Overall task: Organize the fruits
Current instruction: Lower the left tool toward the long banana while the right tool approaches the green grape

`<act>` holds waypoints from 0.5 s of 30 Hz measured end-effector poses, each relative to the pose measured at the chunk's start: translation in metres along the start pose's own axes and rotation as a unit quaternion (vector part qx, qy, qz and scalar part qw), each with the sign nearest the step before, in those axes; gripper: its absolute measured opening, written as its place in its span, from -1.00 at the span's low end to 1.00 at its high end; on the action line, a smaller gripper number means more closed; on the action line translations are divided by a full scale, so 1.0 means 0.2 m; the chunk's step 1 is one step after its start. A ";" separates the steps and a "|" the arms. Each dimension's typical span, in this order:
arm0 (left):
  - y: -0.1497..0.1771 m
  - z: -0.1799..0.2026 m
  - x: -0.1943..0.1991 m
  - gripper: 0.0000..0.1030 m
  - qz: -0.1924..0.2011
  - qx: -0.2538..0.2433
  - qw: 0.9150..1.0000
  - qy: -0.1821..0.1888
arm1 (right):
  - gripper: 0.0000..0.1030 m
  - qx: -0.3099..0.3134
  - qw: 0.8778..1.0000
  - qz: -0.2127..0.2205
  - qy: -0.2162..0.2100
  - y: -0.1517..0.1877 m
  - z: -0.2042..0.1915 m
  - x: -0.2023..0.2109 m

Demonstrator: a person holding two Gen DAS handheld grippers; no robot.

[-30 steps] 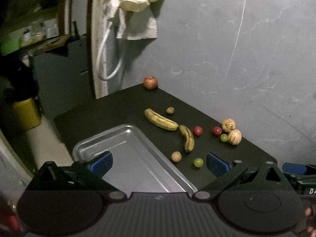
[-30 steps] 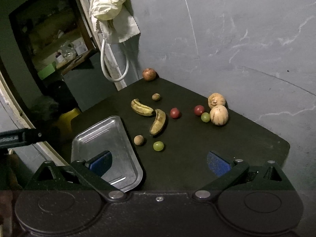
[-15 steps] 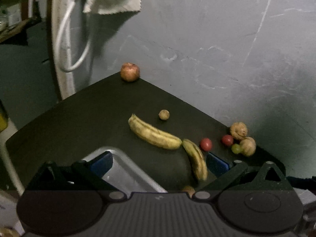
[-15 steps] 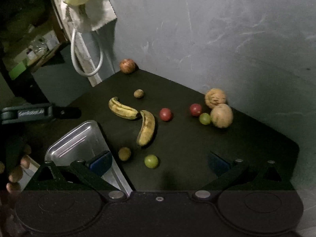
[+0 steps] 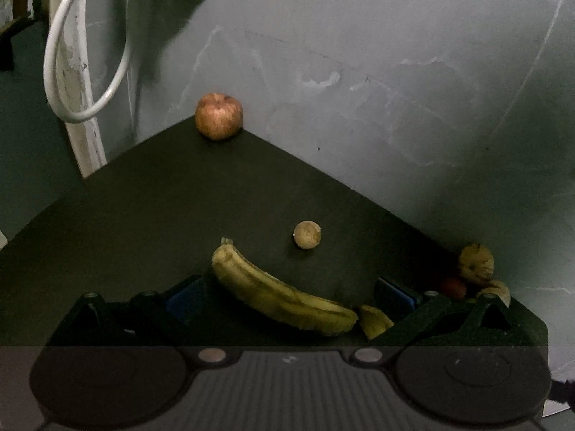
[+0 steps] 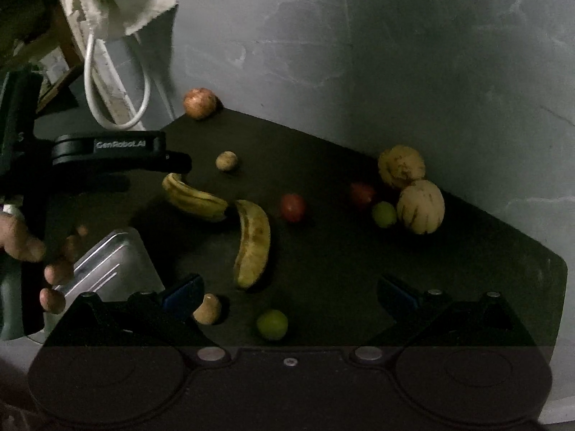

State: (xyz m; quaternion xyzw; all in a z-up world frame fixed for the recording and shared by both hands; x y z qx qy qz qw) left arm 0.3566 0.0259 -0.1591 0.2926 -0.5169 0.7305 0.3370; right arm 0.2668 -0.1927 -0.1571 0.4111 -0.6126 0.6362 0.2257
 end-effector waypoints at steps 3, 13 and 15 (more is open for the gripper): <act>-0.01 0.00 -0.05 0.98 -0.008 0.009 1.000 -0.008 | 0.99 -0.004 1.000 -0.004 0.002 0.00 0.01 -0.01; -0.05 -0.02 -0.20 0.88 -0.030 0.020 0.999 -0.040 | 0.99 -0.012 1.000 -0.006 0.006 -0.01 0.04 -0.03; -0.06 -0.03 -0.22 0.72 -0.033 0.021 0.998 -0.043 | 0.99 -0.014 1.000 -0.006 0.007 -0.01 0.05 -0.03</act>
Point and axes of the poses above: each gripper's, at about its wrist camera, not at the fingertips, and x roughly against the way its jaws point, z to its right, y to its underside, the point moved 6 cm from there along -x, roughly the way its jaws point, and after that the axes turned 7 degrees about x, right-handed, at the moved point
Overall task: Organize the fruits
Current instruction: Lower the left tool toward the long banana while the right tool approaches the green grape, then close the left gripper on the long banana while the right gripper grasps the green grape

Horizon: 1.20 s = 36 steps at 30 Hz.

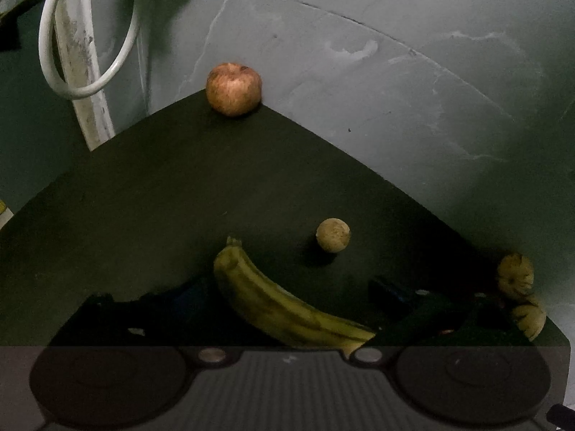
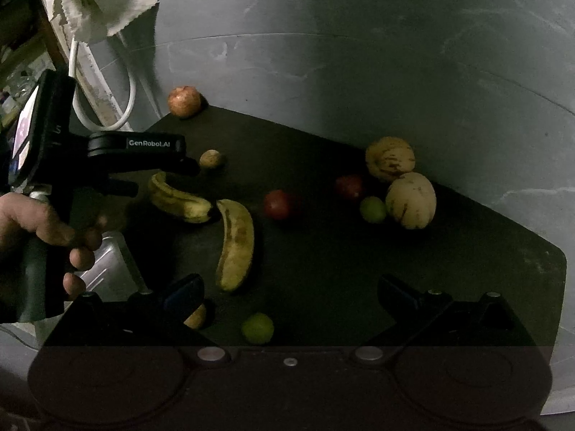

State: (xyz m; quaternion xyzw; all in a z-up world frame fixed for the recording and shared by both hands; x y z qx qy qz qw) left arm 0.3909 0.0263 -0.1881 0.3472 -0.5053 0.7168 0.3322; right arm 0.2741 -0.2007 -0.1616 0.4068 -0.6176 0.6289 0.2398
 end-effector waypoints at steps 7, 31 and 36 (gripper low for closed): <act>-0.01 0.00 -0.01 0.45 -0.006 0.000 1.000 -0.014 | 0.99 -0.003 1.000 0.000 0.000 0.00 0.00 0.00; -0.02 0.02 -0.04 -0.26 -0.027 -0.022 0.998 -0.043 | 0.99 -0.007 1.000 0.005 -0.002 -0.02 0.01 0.00; -0.05 0.01 -0.06 -0.28 -0.029 -0.025 0.999 -0.031 | 0.99 -0.008 1.000 0.005 -0.002 -0.01 0.01 0.00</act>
Point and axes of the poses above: each gripper's, at about its wrist camera, not at the fingertips, and x roughly against the way its jaws point, z to its right, y to its underside, the point moved 6 cm from there along -x, roughly the way its jaws point, and after that the axes turned 7 degrees about x, right-handed, at the moved point
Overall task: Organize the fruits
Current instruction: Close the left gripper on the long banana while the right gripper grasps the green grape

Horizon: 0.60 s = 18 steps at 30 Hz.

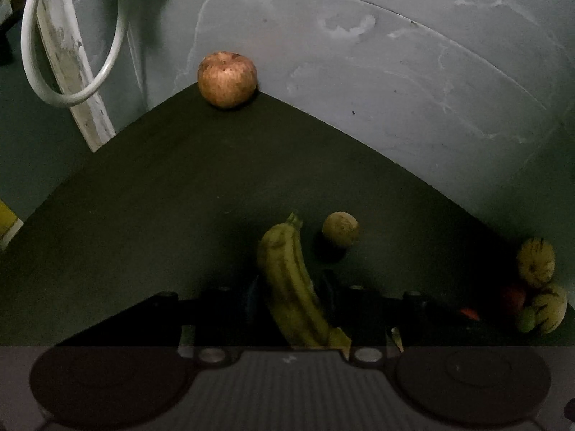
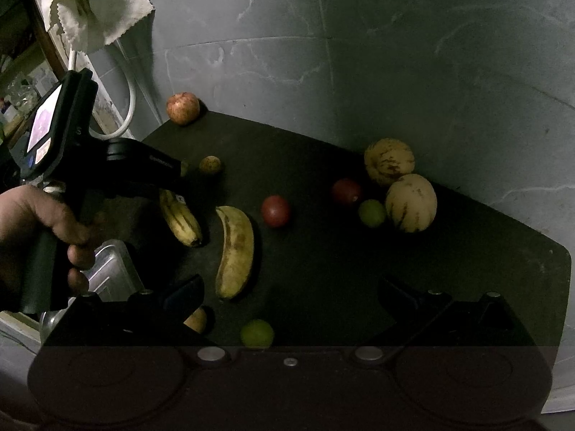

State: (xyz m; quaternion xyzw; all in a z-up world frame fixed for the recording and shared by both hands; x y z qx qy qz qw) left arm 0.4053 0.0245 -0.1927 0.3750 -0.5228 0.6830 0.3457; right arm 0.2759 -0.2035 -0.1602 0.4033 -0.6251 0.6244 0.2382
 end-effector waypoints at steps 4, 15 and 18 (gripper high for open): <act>-0.01 -0.01 0.01 -0.38 0.005 0.021 1.000 0.023 | 0.99 0.001 1.000 0.003 0.002 0.00 0.00 0.00; 0.01 -0.05 0.07 -0.40 0.014 0.041 0.998 0.041 | 0.80 0.048 0.999 -0.010 -0.014 0.07 -0.06 -0.07; 0.02 -0.05 0.06 -0.38 0.016 0.043 0.998 0.040 | 0.66 0.065 0.997 -0.019 -0.034 0.10 -0.10 -0.10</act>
Point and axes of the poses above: each gripper's, at about its wrist camera, not at the fingertips, and x roughly against the way its jaws point, z to its right, y to its underside, the point moved 6 cm from there along -x, roughly the way its jaws point, and after that the axes turned 7 degrees about x, right-handed, at the moved point
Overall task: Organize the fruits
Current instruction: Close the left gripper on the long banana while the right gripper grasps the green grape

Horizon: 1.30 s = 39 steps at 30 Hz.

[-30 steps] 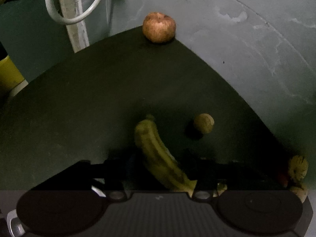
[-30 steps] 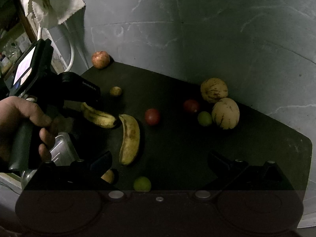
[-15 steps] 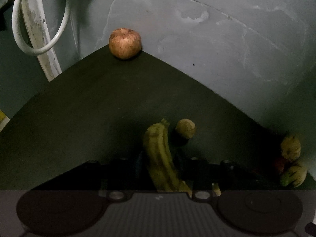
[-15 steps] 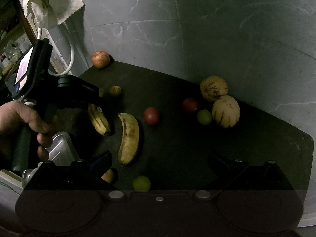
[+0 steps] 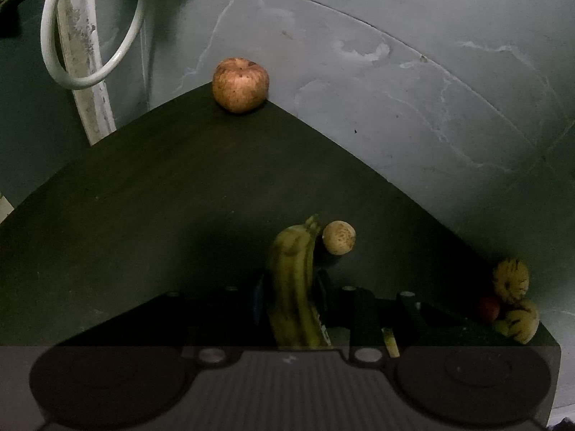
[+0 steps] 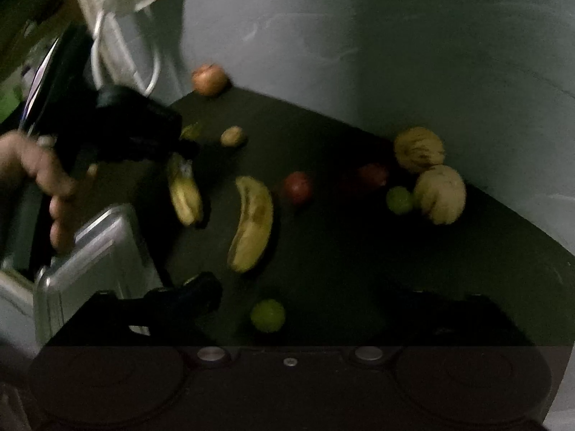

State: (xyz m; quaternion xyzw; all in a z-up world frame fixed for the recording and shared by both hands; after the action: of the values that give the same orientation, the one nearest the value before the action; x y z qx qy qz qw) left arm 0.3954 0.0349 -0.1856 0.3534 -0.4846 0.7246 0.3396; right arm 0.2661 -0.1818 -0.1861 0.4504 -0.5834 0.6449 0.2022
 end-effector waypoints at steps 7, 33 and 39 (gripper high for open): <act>0.01 -0.01 -0.04 -0.34 -0.008 0.002 1.000 -0.013 | 0.53 0.023 1.000 -0.014 -0.006 0.02 -0.03 -0.04; 0.08 0.03 -0.04 -0.32 -0.005 -0.018 1.000 -0.022 | -0.52 0.057 0.998 -0.025 -0.024 0.04 -0.09 -0.13; 0.09 0.03 0.01 -0.36 0.003 -0.016 1.000 -0.018 | -0.55 0.039 0.999 -0.014 -0.029 0.01 -0.07 -0.08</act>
State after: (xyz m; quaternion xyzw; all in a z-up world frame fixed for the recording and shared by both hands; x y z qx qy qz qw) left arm 0.3801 0.0239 -0.1901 0.3595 -0.5034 0.7114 0.3337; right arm 0.2674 -0.1660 -0.1994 0.4847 -0.5572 0.6506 0.1769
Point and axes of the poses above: each gripper's, at about its wrist camera, not at the fingertips, and x roughly against the way its jaws point, z to its right, y to its underside, the point moved 6 cm from there along -x, roughly the way its jaws point, and after that the axes turned 7 degrees about x, right-handed, at the moved point
